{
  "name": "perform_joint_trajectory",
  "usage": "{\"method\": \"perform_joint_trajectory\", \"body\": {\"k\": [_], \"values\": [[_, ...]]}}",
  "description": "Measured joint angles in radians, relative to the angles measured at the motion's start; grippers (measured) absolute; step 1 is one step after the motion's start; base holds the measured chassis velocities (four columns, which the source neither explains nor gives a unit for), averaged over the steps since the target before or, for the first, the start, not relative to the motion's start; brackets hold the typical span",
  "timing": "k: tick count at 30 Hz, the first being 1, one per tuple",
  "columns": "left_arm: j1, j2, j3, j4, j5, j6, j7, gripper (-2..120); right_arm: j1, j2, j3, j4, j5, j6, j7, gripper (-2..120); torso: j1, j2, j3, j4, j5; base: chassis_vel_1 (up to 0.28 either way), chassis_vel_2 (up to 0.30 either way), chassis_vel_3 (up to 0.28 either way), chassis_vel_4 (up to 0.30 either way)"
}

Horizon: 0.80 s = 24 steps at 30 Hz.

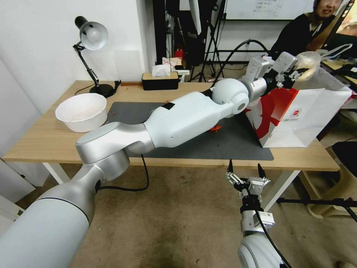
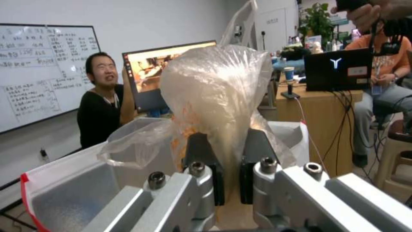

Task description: Pick up the trash from the table and place it into the takeout bag.

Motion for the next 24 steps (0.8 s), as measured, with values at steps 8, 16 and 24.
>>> {"method": "perform_joint_trajectory", "body": {"k": [8, 16, 24], "values": [[-0.001, 0.0, 0.015, 0.006, 0.001, -0.005, -0.002, 7, 0.006, 0.003, -0.002, 0.001, 0.0, 0.0, 0.0, 100, 0.0, 0.0, 0.0, 0.0, 0.0, 0.0, 0.0, 0.0, 0.0], [0.002, -0.002, 0.013, 0.012, 0.004, -0.004, -0.009, 29, 0.008, 0.004, -0.001, 0.001, 0.001, 0.0, 0.0, 100, 0.0, 0.0, 0.0, 0.0001, 0.0, 0.0, 0.0, 0.0, 0.0], [0.007, -0.001, -0.003, 0.013, 0.006, -0.001, -0.025, 63, 0.016, 0.006, -0.002, -0.003, 0.002, 0.0, 0.0, 100, 0.0, 0.0, 0.0, 0.0, 0.0, 0.0, 0.0, 0.0, 0.0]]}}
